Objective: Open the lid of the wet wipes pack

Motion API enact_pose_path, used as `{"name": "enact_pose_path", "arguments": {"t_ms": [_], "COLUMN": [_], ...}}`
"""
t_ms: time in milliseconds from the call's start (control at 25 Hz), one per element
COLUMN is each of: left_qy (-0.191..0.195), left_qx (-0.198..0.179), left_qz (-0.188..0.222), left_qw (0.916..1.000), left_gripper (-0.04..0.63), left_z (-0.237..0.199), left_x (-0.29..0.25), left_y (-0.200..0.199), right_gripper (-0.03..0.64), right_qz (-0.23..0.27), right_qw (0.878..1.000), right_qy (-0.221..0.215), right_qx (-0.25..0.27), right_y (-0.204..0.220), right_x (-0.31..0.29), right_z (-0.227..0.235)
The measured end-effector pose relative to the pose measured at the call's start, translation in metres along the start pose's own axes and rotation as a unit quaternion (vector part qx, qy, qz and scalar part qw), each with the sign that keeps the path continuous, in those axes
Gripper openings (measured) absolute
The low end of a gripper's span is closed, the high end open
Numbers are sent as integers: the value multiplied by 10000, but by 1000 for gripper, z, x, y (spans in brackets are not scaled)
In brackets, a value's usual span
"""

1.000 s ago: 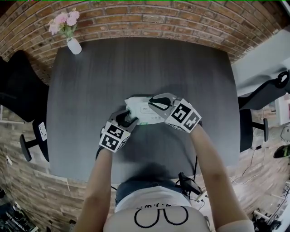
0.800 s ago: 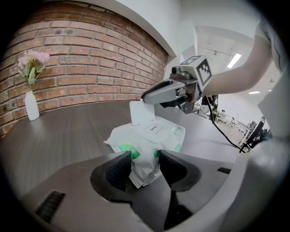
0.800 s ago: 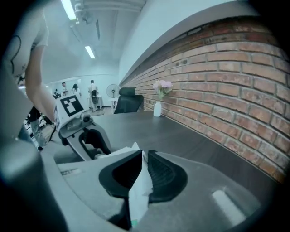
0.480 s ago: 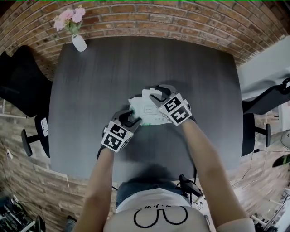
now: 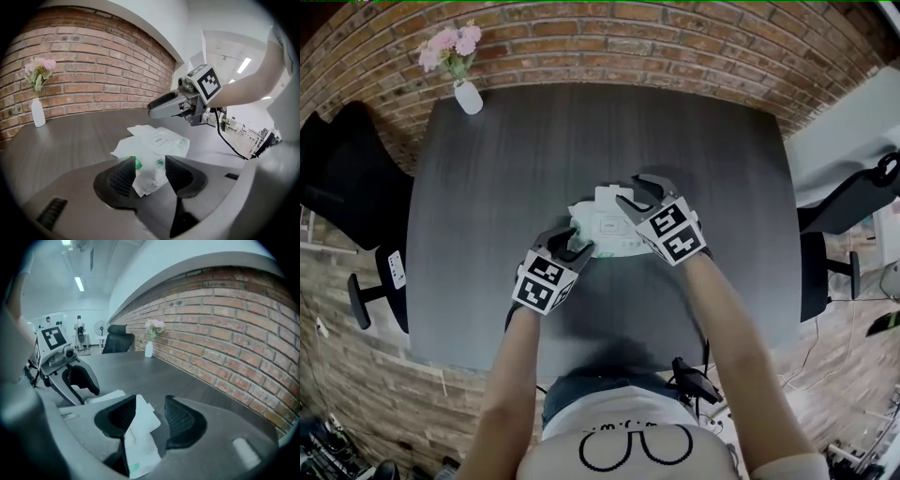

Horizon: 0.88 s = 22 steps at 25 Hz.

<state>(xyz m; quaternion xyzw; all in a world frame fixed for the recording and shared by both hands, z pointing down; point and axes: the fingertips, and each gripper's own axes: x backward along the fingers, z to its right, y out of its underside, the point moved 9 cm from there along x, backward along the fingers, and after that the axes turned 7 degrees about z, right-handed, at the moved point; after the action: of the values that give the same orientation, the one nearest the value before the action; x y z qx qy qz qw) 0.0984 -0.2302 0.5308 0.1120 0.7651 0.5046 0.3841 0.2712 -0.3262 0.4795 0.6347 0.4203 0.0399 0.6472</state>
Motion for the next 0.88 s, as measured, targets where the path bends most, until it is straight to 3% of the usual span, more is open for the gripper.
{"name": "enact_pose_path", "arguments": {"t_ms": [360, 520, 560, 680, 760, 880], "left_qy": [-211, -364, -410, -542, -635, -725], "left_qx": [-245, -325, -364, -521, -597, -762], "left_qz": [903, 1443, 1551, 1875, 2119, 2401], "left_qw": [9954, 9883, 9864, 9794, 9734, 9650], "left_gripper": [195, 185, 174, 92, 3, -2], "left_z": [14, 22, 25, 33, 39, 49], "left_x": [48, 79, 88, 113, 128, 148], "left_y": [-37, -58, -62, -73, -80, -90], "right_gripper": [154, 48, 12, 3, 3, 3], "right_qz": [686, 1092, 1167, 1297, 1412, 1686], "right_qw": [9962, 9891, 9871, 9822, 9772, 9669], "right_qy": [541, 991, 1095, 1352, 1580, 1913], "right_qx": [-25, -32, -10, 120, 161, 46], "right_y": [-40, -61, -66, -80, -89, -96], "right_x": [69, 105, 113, 134, 149, 174], "right_z": [-35, -61, -69, -93, -106, -122]}}
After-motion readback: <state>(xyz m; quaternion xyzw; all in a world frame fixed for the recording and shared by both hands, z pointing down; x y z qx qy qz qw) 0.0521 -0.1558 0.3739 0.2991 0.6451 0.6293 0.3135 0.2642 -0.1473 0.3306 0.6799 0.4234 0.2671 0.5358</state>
